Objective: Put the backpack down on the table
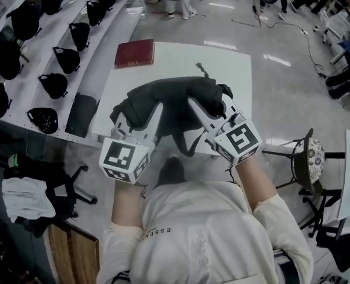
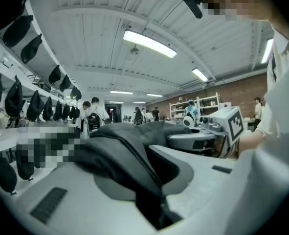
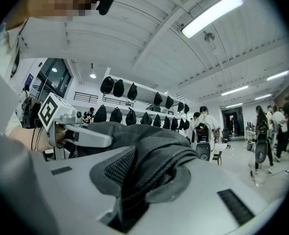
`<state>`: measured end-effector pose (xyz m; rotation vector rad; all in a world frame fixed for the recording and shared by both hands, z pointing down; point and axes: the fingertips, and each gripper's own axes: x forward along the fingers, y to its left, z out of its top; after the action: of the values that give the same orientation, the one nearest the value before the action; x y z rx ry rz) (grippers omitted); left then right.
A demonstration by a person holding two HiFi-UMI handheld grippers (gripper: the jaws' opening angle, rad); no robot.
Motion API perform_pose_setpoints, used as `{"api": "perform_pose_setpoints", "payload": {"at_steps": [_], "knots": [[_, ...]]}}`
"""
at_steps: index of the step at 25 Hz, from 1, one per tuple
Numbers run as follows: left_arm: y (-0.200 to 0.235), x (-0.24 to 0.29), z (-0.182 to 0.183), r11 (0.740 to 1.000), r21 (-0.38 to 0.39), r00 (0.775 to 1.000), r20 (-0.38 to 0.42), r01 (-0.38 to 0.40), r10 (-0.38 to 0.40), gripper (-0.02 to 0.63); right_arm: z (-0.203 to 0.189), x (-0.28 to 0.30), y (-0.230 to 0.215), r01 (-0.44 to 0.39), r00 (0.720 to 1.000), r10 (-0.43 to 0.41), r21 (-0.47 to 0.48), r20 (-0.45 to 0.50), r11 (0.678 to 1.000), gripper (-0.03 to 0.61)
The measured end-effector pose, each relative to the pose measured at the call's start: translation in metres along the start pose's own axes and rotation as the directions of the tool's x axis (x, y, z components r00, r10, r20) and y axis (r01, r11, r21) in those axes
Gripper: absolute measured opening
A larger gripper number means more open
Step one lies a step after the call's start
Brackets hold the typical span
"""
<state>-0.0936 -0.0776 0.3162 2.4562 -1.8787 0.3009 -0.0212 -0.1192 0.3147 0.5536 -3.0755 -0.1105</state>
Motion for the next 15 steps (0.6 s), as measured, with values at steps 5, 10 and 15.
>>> {"api": "perform_pose_setpoints", "payload": {"at_steps": [5, 10, 15], "knots": [[0.031, 0.048, 0.015, 0.995, 0.014, 0.995, 0.014, 0.101, -0.101, 0.072, 0.006, 0.027, -0.043, 0.107, 0.994, -0.107, 0.009, -0.020, 0.994, 0.091], [0.062, 0.097, 0.024, 0.981, 0.028, 0.981, 0.018, 0.194, -0.194, 0.072, 0.006, 0.058, -0.084, 0.197, 0.980, -0.196, 0.009, -0.036, 0.980, 0.092], [0.091, 0.145, 0.030, 0.961, 0.043, 0.961, 0.033, 0.273, -0.275, 0.072, 0.004, 0.086, -0.125, 0.277, 0.960, -0.276, 0.016, -0.053, 0.961, 0.091]]}}
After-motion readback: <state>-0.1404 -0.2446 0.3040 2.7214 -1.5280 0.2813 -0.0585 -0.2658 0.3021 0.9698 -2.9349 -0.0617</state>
